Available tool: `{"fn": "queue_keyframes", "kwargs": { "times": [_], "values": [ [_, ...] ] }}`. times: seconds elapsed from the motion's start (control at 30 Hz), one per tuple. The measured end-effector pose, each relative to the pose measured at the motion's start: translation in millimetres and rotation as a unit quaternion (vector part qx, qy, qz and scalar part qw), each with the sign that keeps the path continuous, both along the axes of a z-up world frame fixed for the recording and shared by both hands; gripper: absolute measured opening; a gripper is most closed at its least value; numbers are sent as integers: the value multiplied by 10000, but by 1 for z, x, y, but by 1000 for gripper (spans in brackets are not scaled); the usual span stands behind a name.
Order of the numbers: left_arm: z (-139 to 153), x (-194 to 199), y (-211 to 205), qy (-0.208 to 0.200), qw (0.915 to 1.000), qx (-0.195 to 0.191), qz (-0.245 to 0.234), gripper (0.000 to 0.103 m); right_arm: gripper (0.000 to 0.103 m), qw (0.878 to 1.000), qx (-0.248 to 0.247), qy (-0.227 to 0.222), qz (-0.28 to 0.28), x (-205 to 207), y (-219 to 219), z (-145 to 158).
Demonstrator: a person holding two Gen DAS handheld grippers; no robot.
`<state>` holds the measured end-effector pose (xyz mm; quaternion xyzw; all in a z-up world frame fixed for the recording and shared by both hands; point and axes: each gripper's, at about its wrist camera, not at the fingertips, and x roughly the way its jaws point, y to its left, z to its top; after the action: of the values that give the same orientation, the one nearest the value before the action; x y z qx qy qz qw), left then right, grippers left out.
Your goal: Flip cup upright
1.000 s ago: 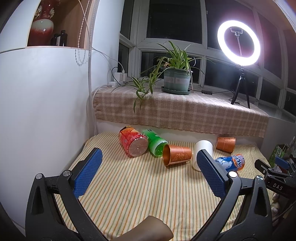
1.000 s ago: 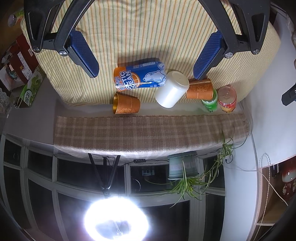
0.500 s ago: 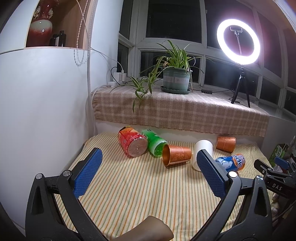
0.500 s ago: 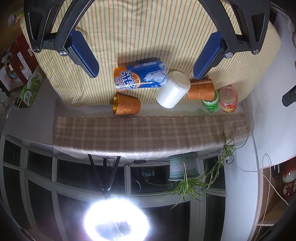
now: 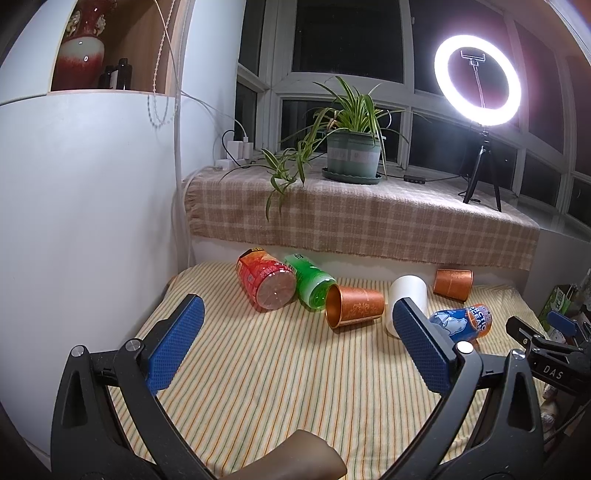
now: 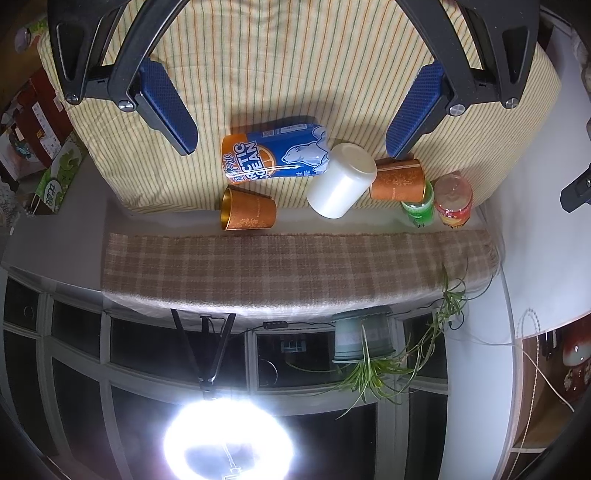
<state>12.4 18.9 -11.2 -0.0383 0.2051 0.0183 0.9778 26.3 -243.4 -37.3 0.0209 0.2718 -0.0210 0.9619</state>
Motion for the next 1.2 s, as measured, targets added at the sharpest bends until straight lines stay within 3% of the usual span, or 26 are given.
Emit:
{"fn": "queue_keyframes", "kwargs": {
  "times": [0.6,1.2],
  "values": [
    [-7,6,9,165,9998,-38,84,103,103,9994,115,48,337,15,10,-1],
    [-36,8,63,571,9967,-146,563,103,103,9900,-78,166,1396,78,71,2]
  ]
}}
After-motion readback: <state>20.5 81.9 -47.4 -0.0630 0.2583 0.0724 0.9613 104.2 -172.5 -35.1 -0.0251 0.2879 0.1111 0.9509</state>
